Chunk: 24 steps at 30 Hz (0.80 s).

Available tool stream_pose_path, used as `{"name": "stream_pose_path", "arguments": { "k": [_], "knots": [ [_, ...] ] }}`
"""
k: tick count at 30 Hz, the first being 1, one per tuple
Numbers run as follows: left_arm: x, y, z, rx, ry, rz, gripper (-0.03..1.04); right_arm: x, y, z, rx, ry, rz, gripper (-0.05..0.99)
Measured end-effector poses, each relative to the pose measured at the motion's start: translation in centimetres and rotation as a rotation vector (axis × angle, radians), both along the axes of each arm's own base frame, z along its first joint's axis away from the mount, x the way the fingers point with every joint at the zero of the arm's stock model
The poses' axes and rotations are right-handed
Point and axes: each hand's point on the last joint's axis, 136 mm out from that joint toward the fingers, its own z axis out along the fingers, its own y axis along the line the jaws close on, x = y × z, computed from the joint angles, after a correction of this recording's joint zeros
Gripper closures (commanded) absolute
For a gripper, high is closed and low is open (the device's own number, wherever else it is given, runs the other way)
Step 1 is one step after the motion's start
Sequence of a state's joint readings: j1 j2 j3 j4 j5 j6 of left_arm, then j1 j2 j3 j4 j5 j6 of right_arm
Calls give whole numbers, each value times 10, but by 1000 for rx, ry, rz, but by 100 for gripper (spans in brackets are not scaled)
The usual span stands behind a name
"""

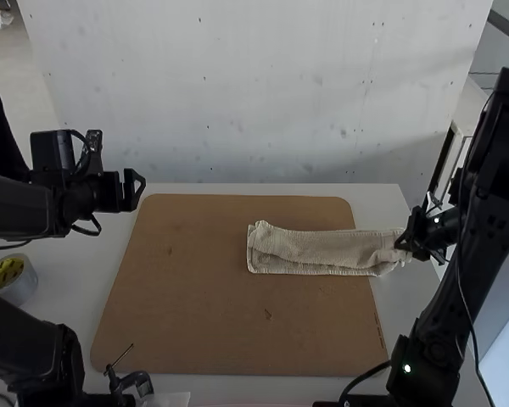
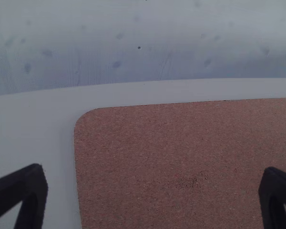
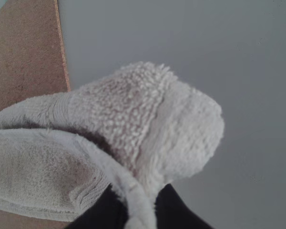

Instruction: Fold the towel.

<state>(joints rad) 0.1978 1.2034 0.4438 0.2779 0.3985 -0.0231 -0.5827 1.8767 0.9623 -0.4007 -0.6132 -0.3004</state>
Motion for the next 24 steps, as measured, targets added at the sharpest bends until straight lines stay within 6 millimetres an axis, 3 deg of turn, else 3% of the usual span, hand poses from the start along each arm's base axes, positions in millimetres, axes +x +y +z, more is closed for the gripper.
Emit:
{"name": "stream_pose_path", "arguments": {
  "k": [5,11,14,17,24],
  "knots": [
    [0,1,0,1,1,2,0,6,31,21,5,-15,71,91],
    [-5,3,-9,-6,18,9,0,23,99,92,-26,-169,205,91],
    [-7,4,-11,-12,25,9,0,24,131,113,-13,-215,248,91],
    [-7,4,-11,-16,25,6,0,19,164,118,12,-222,297,91],
    [-8,8,-11,-28,22,8,0,3,226,101,34,-175,379,91]
  ]
}}
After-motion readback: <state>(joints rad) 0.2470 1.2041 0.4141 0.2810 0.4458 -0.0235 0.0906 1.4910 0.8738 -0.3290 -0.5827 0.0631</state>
